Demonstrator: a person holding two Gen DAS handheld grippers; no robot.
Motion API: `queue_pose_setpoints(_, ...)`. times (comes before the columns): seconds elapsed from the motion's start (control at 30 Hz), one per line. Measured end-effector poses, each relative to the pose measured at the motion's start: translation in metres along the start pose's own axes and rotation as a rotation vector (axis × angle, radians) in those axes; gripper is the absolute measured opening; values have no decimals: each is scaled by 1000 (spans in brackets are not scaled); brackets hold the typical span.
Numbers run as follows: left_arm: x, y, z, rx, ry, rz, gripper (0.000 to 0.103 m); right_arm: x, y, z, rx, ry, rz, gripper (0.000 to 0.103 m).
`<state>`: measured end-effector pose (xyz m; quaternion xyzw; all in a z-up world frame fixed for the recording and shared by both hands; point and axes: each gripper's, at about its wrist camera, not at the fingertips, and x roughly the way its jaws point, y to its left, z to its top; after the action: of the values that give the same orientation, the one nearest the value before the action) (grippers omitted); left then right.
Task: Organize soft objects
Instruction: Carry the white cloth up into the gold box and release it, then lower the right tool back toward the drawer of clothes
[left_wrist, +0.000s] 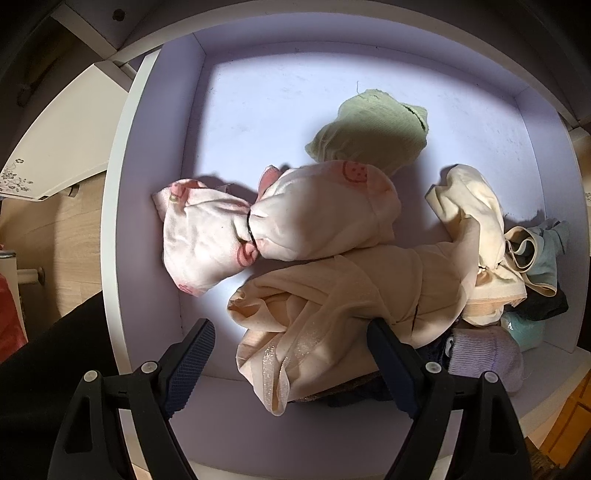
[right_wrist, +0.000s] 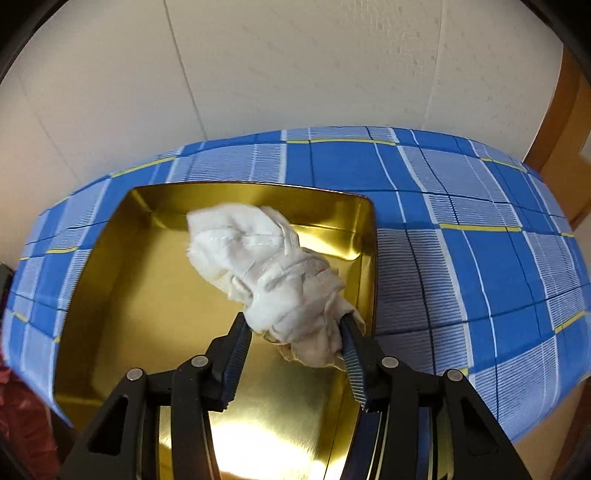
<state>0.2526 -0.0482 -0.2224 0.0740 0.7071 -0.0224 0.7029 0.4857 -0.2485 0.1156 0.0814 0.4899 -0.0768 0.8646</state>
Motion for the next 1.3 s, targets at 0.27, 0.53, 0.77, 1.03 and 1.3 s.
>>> queue_pose_setpoints(0.27, 2, 0, 1, 4, 2, 4, 86, -16, 3, 2, -108, -131, -121, 59)
queue_pose_setpoints(0.53, 1, -3, 2, 9, -2, 10, 86, -66, -31, -22, -91, -275, -114, 68)
queue_pose_setpoints(0.77, 0, -4, 2, 13, -8, 13, 86, -83, -62, -77, -50, -284, -40, 70)
queue_pose_setpoints(1.03, -1, -1, 0, 15, -17, 5, 86, -92, -93, -147, 22, -275, 26, 72)
queue_pose_setpoints(1.3, -2, 5, -4, 3, -20, -20, 86, -61, -108, -217, 77, -135, 96, 73)
